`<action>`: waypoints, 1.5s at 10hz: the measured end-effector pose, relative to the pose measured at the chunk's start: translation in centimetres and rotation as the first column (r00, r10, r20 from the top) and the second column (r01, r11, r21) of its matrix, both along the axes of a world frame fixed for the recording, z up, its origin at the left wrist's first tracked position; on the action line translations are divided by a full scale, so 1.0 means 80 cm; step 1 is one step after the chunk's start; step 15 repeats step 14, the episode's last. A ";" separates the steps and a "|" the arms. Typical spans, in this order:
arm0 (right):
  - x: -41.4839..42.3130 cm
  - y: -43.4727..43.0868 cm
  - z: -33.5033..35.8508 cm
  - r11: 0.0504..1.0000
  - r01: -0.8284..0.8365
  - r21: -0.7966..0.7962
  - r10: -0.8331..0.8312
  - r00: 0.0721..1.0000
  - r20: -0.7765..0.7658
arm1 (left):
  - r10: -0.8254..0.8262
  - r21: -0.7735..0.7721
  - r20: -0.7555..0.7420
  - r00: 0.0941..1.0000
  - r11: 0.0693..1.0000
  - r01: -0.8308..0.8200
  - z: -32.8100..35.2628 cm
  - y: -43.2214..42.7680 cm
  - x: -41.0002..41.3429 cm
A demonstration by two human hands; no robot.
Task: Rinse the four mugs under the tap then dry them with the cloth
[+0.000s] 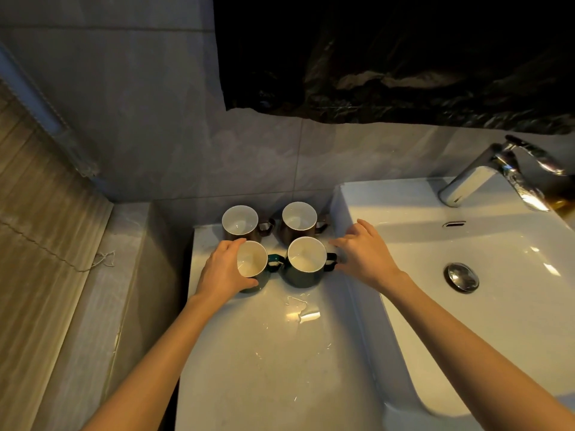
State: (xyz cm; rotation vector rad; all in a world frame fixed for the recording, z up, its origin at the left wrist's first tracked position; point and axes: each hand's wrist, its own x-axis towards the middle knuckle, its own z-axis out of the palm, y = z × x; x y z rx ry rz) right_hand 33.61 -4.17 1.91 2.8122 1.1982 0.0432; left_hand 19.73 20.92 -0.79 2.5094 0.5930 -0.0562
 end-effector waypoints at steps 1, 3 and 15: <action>0.001 0.004 -0.010 1.000 0.013 -0.014 -0.013 1.000 0.009 | 0.026 -0.008 -0.005 1.000 1.000 -0.026 0.001 0.000 -0.001; 0.010 0.011 -0.017 1.000 0.018 0.010 -0.018 1.000 -0.016 | 0.037 -0.006 -0.014 0.999 0.999 -0.037 0.003 0.005 -0.005; -0.045 0.045 0.009 0.981 0.129 0.141 -0.083 0.952 -0.295 | -0.024 0.155 0.003 1.000 0.988 0.023 0.045 -0.004 -0.021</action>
